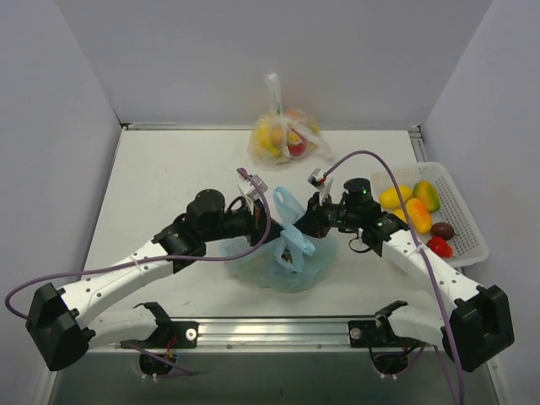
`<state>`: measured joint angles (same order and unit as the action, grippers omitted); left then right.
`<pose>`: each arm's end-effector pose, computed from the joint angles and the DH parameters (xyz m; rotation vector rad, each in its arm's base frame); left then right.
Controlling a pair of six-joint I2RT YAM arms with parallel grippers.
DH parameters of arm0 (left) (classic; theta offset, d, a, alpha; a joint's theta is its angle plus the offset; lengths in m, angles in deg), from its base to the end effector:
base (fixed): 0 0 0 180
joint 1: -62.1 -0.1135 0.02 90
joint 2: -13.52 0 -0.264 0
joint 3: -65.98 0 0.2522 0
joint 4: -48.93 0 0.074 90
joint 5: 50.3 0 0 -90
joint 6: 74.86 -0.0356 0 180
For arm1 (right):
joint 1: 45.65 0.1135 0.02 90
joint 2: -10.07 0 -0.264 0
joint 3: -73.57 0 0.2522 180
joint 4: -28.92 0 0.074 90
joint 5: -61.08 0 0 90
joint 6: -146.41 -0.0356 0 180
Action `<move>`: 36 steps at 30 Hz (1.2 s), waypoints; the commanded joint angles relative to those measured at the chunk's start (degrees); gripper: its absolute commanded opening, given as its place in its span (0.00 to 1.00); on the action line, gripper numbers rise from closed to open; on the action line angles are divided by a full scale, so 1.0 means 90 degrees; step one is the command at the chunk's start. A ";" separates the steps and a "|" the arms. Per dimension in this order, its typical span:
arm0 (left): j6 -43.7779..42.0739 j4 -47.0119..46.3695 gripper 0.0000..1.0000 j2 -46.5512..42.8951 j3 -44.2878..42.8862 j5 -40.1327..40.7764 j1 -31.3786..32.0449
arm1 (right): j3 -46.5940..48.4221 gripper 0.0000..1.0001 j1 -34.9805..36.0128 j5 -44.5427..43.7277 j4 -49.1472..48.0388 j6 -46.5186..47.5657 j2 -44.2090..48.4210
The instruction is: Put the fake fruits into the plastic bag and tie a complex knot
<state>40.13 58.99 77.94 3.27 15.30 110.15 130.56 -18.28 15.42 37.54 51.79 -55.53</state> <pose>0.1644 -0.2049 0.3224 0.7146 1.8140 -1.2628 0.2153 0.1395 0.2867 -0.9085 1.7023 1.0991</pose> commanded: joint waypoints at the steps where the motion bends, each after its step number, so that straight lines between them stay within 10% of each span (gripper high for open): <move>1: -0.0130 -0.0544 0.00 -0.0040 -0.0001 -0.0248 0.0178 | 0.0217 0.00 0.0034 0.0218 -0.0209 -0.0170 -0.0035; 7: 0.0377 -0.1160 0.00 0.0926 -0.0264 0.0191 0.0101 | 0.0276 0.02 0.0054 0.1213 -0.0268 -0.0092 -0.0006; 22: 0.0426 -0.0995 0.00 0.0908 -0.0196 0.0104 -0.0398 | 0.0119 0.76 0.0054 0.2144 0.1216 0.1870 0.0492; 36: -0.0461 -0.0683 0.00 0.1045 -0.0479 0.0640 0.0266 | 0.0139 0.79 0.0113 0.1598 -0.0082 0.0330 0.0131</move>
<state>40.11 53.17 87.58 2.31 18.60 111.22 130.60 -17.79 30.35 42.04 59.49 -53.54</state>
